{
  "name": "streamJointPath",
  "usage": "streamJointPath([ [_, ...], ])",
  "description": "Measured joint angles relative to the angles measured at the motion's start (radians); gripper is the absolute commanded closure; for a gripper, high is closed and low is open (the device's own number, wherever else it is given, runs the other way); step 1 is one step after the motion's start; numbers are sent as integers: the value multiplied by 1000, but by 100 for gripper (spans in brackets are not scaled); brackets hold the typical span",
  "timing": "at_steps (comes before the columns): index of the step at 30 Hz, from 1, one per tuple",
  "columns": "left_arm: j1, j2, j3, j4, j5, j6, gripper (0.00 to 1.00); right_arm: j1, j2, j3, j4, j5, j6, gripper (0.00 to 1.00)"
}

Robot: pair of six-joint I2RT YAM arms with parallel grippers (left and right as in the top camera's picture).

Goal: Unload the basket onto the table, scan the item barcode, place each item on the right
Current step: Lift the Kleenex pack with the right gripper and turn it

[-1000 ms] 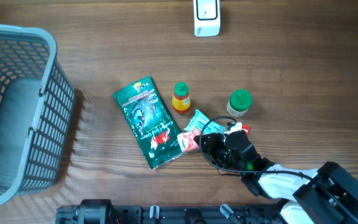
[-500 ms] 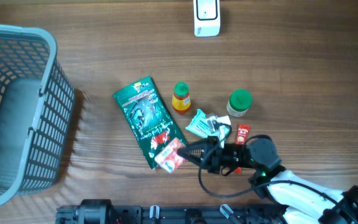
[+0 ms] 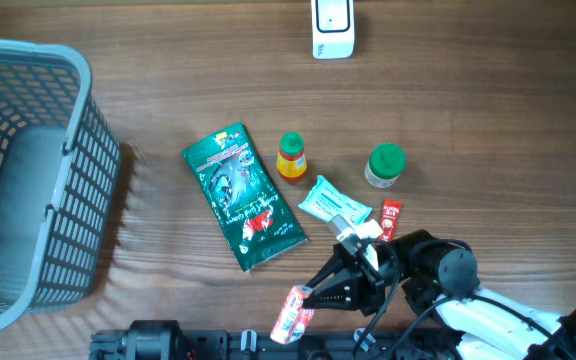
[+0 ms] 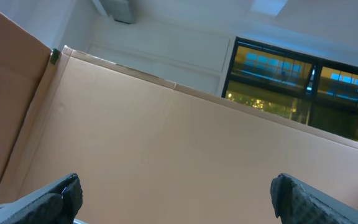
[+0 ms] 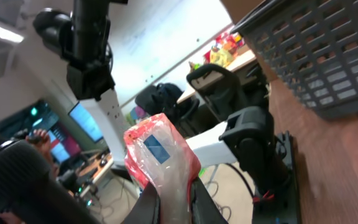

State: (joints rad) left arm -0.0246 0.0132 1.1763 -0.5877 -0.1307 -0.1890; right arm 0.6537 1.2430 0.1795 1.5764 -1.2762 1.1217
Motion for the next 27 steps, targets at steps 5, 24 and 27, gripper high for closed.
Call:
streamJointPath([
  [5, 0, 0, 0, -39, 0, 0, 0, -53, 0, 46, 0, -47, 20, 95],
  [24, 0, -3, -272, -564, 0, -126, 0, -188, -5, 48, -84, -51, -31, 95],
  [27, 0, -3, -272, -601, 0, -128, 0, -188, -5, 48, -81, -51, -18, 95],
])
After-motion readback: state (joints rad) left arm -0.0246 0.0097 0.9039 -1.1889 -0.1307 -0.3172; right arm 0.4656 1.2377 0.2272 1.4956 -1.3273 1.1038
